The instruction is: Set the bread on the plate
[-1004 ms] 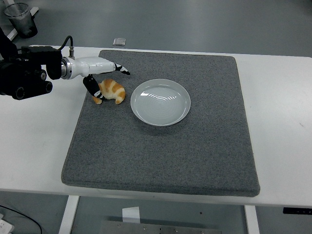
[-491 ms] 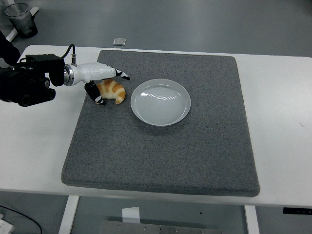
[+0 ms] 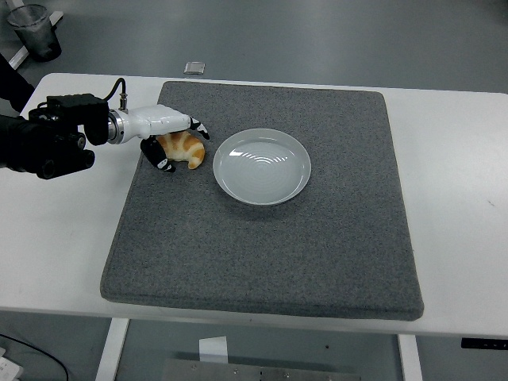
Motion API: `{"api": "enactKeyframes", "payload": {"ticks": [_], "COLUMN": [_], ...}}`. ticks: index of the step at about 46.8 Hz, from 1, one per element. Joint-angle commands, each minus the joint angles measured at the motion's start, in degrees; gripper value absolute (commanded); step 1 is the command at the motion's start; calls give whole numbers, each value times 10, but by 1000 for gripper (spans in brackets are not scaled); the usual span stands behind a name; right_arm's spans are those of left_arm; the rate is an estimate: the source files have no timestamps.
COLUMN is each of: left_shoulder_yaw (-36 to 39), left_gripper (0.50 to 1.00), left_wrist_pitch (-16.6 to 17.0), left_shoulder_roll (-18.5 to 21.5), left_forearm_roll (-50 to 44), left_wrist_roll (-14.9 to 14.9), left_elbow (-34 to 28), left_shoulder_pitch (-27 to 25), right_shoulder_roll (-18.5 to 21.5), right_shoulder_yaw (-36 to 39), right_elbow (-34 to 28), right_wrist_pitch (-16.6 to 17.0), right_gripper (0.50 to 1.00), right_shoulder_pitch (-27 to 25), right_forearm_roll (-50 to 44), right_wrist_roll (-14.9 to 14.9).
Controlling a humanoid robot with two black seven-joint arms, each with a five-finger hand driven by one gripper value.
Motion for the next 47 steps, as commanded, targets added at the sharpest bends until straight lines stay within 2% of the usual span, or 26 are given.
{"api": "enactKeyframes", "payload": {"ticks": [1,8,9,12,16,18,40,47], "left_shoulder_yaw": [1,1,1,1,2,5,8,6], "left_gripper": [789,765,731,679,536,500,500,500], "left_wrist_pitch": [5,12,14,19,21,21,22,22], "left_shoulder_roll": [-13,-18,-19,-19,-20,-20,-31,-31], "left_forearm_roll": [0,0,0,1,1,1,-7,-10], "left_wrist_roll": [1,1,1,1,4,10,23,23], "left_elbow": [9,16,16,16,16,16,28,25], "left_shoulder_pitch": [2,7,8,8,7,7,-1,-28], "right_shoulder_roll": [0,0,0,0,0,0,0,0], "right_shoulder_yaw": [0,0,0,0,0,0,0,0], "right_elbow": [0,0,0,0,0,0,0,0], "right_wrist_pitch": [0,0,0,0,0,0,0,0], "right_gripper": [932,932,932,932,932,932,932,932], "right_shoulder_pitch": [0,0,0,0,0,0,0,0], "right_forearm_roll": [0,0,0,0,0,0,0,0], "right_wrist_roll": [0,0,0,0,0,0,0,0]}}
